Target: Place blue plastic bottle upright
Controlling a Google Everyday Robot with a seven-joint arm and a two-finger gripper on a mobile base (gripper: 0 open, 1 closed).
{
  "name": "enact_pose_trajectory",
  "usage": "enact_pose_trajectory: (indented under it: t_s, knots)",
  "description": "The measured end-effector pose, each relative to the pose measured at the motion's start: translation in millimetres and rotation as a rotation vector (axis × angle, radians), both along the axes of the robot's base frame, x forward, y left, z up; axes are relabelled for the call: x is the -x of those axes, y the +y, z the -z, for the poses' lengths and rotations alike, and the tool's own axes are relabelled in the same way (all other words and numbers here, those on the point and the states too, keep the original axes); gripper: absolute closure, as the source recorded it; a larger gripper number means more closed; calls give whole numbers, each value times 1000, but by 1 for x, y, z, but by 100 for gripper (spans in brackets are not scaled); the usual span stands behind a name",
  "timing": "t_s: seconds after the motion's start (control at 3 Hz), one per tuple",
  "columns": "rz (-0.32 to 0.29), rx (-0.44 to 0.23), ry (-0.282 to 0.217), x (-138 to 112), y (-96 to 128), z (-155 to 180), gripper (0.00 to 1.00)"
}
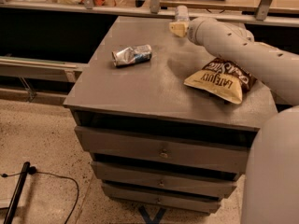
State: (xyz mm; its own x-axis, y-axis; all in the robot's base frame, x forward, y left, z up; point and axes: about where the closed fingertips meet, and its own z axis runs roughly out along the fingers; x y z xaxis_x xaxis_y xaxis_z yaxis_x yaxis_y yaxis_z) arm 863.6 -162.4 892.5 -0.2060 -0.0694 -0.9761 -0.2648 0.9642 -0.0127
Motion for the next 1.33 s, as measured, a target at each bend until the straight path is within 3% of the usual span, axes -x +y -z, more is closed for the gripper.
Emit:
enact_pose_trajectory:
  t_s: [0.67, 1.33]
  knots:
    - [-3, -35, -15, -22, 11, 10, 0]
    - [23, -37, -3, -62, 12, 31, 0]
